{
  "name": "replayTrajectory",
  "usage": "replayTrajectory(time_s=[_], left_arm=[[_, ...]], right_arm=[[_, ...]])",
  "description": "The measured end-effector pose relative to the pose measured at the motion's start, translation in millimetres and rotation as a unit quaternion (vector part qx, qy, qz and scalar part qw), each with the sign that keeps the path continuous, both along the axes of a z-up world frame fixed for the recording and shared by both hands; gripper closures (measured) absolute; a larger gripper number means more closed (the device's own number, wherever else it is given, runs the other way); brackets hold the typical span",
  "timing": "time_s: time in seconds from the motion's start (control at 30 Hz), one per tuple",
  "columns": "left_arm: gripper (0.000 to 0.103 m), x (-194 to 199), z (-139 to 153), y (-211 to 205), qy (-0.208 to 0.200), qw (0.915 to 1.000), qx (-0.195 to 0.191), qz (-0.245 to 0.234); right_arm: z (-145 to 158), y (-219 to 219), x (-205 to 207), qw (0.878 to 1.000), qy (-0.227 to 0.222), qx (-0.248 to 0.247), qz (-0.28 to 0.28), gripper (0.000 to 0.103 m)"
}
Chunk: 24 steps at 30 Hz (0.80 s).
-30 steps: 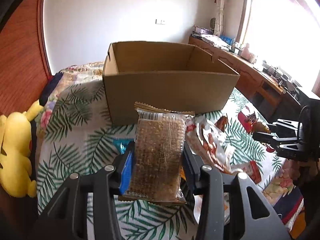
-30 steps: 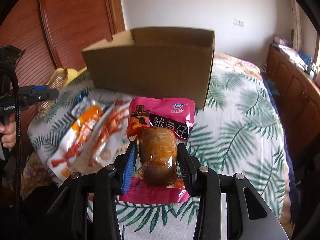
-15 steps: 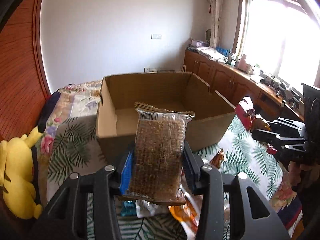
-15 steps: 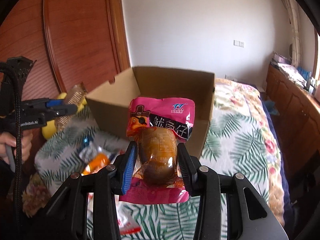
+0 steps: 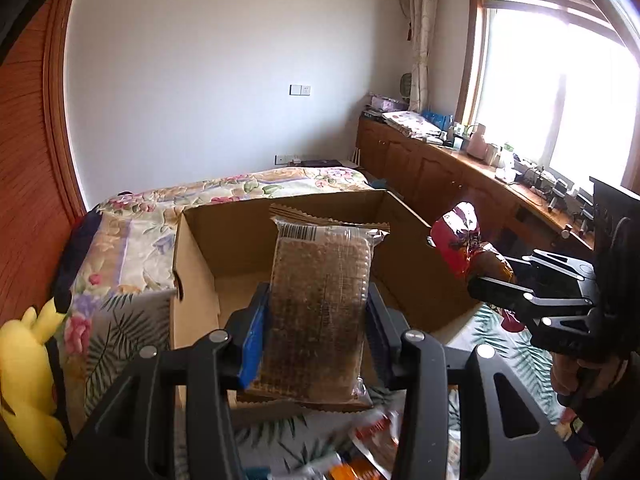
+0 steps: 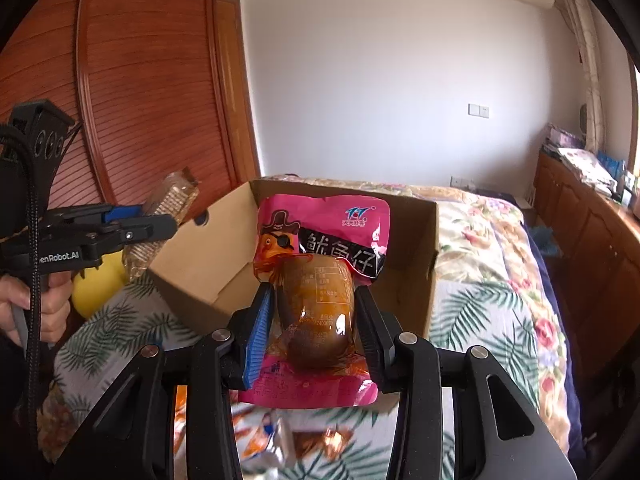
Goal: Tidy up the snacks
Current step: 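Carry both packs over the box and open both tools to drop them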
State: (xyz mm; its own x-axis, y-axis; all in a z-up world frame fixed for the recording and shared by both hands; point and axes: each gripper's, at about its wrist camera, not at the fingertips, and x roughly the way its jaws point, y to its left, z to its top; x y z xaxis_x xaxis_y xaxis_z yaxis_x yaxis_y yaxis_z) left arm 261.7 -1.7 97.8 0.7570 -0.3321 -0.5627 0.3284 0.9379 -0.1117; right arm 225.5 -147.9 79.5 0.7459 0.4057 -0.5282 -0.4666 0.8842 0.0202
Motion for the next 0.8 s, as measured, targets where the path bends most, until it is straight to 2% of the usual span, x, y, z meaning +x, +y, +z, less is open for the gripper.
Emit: replayTrajectory(time_s=[0.23, 0.53, 0.8], left_arm=[[0.06, 41, -25, -1, 0.019, 0.9998, 0.002, 0.006], [0.058, 61, -47, -11, 0.039, 0.9992, 0.011, 0.009], [0.045, 58, -49, -23, 0.032, 0.9987, 0.034, 0.02]], right_arm=[[-19, 15, 43, 1.0, 0.004, -0.014, 0.0, 0.062], [-36, 28, 66, 0.999, 0.016, -0.037, 0.0, 0.061], [-51, 31, 67, 0.998, 0.02, -0.054, -0.008, 0.058]])
